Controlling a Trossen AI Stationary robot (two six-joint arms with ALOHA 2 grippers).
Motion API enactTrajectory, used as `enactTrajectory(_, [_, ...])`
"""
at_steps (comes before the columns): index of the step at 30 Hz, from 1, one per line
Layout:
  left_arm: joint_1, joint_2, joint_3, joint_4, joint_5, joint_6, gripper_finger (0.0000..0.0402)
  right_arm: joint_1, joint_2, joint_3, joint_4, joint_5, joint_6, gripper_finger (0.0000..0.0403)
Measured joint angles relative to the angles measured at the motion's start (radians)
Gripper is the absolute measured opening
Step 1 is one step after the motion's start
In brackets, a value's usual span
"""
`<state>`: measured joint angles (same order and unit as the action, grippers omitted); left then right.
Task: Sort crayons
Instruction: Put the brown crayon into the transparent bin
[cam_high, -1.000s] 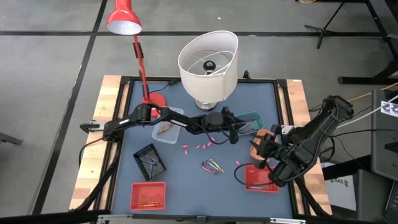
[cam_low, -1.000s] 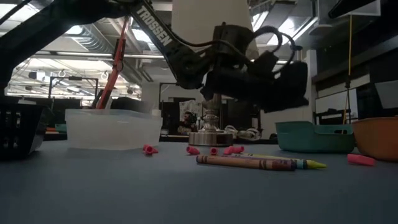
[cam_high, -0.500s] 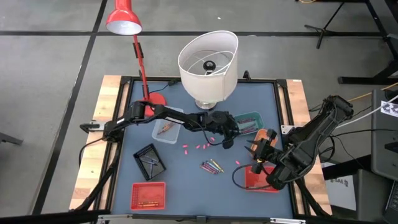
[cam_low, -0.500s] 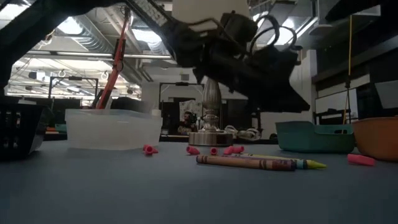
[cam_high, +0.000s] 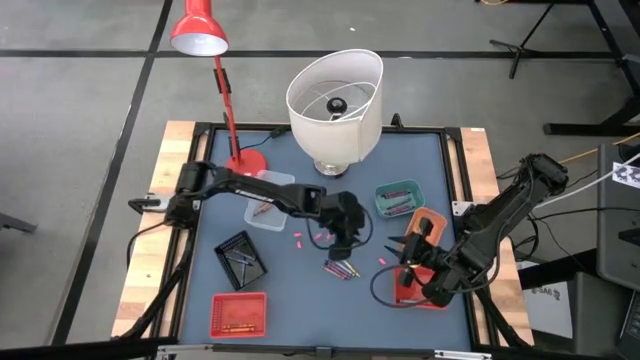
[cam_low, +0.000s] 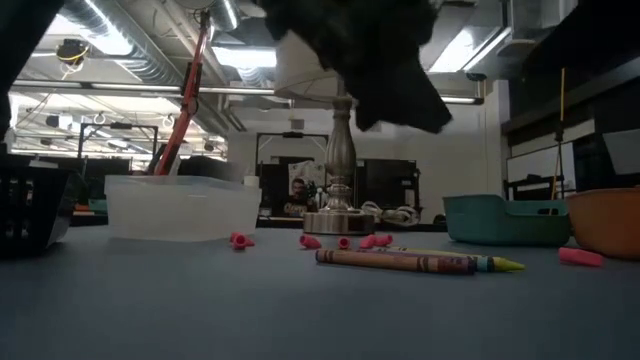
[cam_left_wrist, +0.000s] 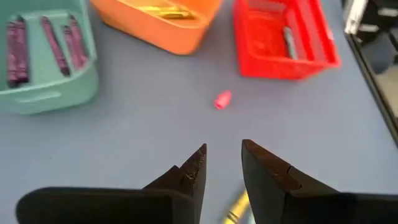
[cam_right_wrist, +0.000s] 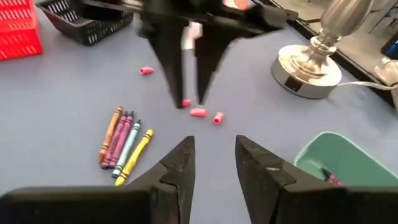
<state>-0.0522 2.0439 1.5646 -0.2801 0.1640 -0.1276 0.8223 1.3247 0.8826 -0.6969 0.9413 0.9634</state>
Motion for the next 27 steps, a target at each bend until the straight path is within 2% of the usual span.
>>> enactTrajectory(12, [-0.166, -0.048, -0.001, -0.34, -0.079, -0.019, 0.0086, -0.099, 0.005, -0.084, 0.237, -0.019, -0.007, 0.0113])
enactTrajectory(15, [-0.204, -0.048, -0.001, -0.366, -0.11, -0.019, 0.0085, -0.127, 0.005, -0.093, 0.267, -0.018, -0.04, 0.0113])
enactTrajectory(22, [-0.275, -0.046, -0.001, -0.375, -0.262, -0.019, 0.0085, -0.181, 0.047, -0.1, 0.338, -0.018, -0.083, 0.0113])
enactTrajectory(27, [-0.292, -0.031, -0.015, -0.367, -0.286, -0.019, 0.0085, -0.197, 0.107, -0.1, 0.369, -0.018, -0.083, 0.0113])
